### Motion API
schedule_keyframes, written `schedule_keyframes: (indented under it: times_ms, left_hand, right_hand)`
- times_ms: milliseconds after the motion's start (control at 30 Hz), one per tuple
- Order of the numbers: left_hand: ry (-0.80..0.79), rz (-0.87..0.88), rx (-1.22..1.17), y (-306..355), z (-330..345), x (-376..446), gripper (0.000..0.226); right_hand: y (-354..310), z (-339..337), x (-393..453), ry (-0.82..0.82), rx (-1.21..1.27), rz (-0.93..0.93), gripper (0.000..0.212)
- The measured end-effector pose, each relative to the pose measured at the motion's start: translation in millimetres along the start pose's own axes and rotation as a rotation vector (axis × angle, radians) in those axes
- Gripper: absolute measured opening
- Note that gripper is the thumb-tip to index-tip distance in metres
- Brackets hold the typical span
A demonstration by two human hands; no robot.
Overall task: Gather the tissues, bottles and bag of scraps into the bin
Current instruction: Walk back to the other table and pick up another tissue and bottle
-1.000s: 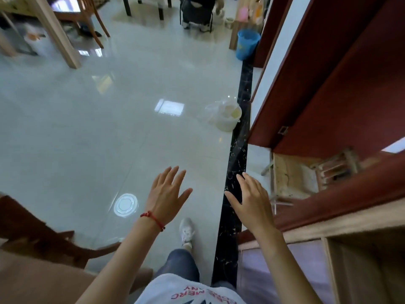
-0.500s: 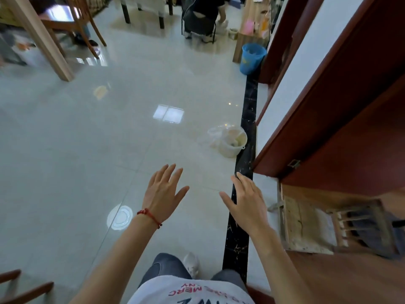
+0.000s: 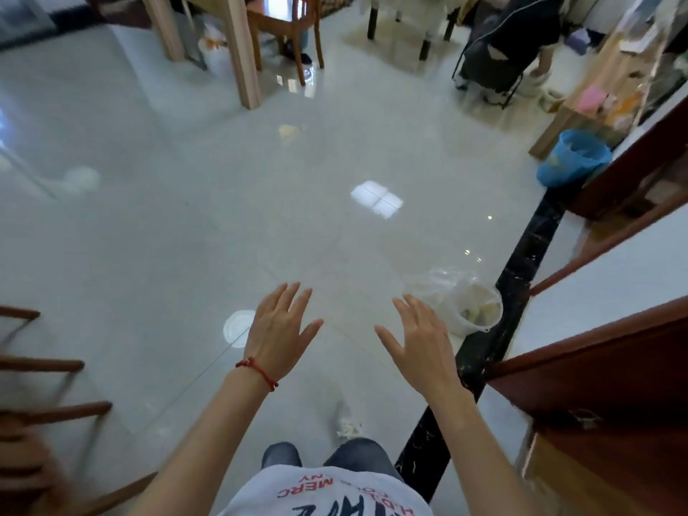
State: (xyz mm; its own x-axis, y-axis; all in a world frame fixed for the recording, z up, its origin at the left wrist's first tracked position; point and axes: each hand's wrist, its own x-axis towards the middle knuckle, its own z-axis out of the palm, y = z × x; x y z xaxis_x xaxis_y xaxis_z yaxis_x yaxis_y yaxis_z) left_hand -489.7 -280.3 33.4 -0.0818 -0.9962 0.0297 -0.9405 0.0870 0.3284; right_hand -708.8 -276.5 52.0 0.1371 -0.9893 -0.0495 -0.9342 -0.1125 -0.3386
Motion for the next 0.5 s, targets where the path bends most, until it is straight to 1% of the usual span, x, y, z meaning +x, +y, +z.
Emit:
schedule_keyframes:
  times_ms: [67,133,200,267,367,500]
  left_hand:
    - [0.031,-0.095,0.002,-6.3,-4.4,6.2,0.059]
    - [0.052,-0.184,-0.012,-12.6,-9.7,10.1,0.068]
    - [0.078,-0.266,-0.012,-19.0,-12.7,11.3,0.072]
    - [0.103,-0.354,-0.011,-26.0,-14.0,9.6,0.072]
    - [0.138,-0.482,-0.016,-36.2,-14.8,2.9,0.072]
    - [0.164,-0.642,-0.014,-48.4,-19.2,-8.0,0.073]
  right_hand:
    - [-4.1,-1.9,29.2,-0.029,-0.001,-0.083,0.066]
    - [-10.0,-2.2,56.4,-0.046,-0.007,-0.178,0.061]
    - [-17.4,-0.8,80.5,-0.067,-0.016,-0.27,0.06]
    - [-27.7,2.2,101.4,-0.105,-0.016,-0.358,0.058]
    - [-44.6,9.3,126.0,-0.136,-0.025,-0.485,0.063]
    - [-68.4,21.1,151.7,-0.188,-0.018,-0.625,0.064]
